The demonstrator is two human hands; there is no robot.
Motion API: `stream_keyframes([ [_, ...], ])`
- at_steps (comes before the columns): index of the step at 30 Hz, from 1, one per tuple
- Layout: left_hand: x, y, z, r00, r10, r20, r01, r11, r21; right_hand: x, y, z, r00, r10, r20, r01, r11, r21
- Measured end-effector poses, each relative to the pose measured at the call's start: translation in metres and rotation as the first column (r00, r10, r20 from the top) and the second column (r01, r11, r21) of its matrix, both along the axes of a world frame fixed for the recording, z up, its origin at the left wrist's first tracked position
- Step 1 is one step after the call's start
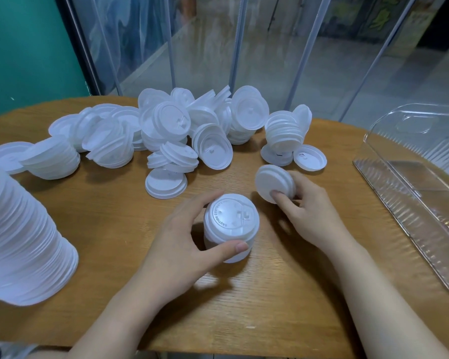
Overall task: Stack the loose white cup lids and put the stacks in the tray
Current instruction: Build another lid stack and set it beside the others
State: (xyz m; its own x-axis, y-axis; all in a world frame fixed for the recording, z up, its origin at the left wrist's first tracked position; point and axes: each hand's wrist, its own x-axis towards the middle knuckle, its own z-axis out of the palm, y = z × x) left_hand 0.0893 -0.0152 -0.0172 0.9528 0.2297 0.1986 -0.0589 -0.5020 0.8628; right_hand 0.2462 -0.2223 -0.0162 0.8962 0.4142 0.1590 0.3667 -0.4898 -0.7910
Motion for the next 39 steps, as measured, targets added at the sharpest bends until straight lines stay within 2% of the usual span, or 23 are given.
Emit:
stream_keyframes([
  [2,0.0,0.0,0.0,1.0,-0.002,-0.001,0.002,1.0,-0.001,0.0,-0.001,0.003,0.999,-0.042,0.013,0.042,0.999,0.035],
  [8,0.001,0.0,0.001,1.0,-0.003,-0.003,0.003,1.0,-0.014,0.0,-0.007,0.003,0.997,-0.062,-0.042,0.06,0.997,-0.04],
  [12,0.001,-0.001,0.001,1.0,-0.005,0.001,0.005,1.0,-0.012,0.0,-0.008,0.003,0.996,-0.071,-0.059,0.057,0.978,-0.202],
  [16,0.001,-0.001,0.002,1.0,-0.007,-0.011,0.007,1.0,-0.001,0.0,-0.004,0.002,0.998,-0.05,-0.023,0.044,0.972,-0.23],
  [19,0.001,0.0,0.002,1.0,-0.001,-0.005,0.001,1.0,-0.002,-0.002,-0.003,0.005,0.998,-0.061,-0.002,0.06,0.985,-0.16],
  [24,0.001,0.0,0.002,1.0,0.0,-0.008,0.0,1.0,0.014,-0.014,0.0,0.023,0.999,-0.048,0.024,0.046,0.995,0.085],
  [28,0.001,-0.001,0.001,1.0,0.005,0.006,-0.005,1.0,0.018,-0.038,0.01,0.041,0.989,0.144,0.013,-0.143,0.967,0.211],
  [30,0.001,-0.002,0.001,1.0,0.004,0.013,-0.004,1.0,0.012,-0.049,0.016,0.047,0.969,0.244,0.032,-0.246,0.954,0.172],
  [33,0.002,-0.003,0.002,1.0,-0.002,0.012,0.002,1.0,0.009,-0.053,0.021,0.047,0.938,0.336,0.083,-0.34,0.94,0.03],
  [39,0.003,-0.002,-0.001,1.0,-0.007,0.017,0.007,1.0,-0.023,-0.051,0.024,0.038,0.923,0.371,0.097,-0.361,0.926,-0.105],
])
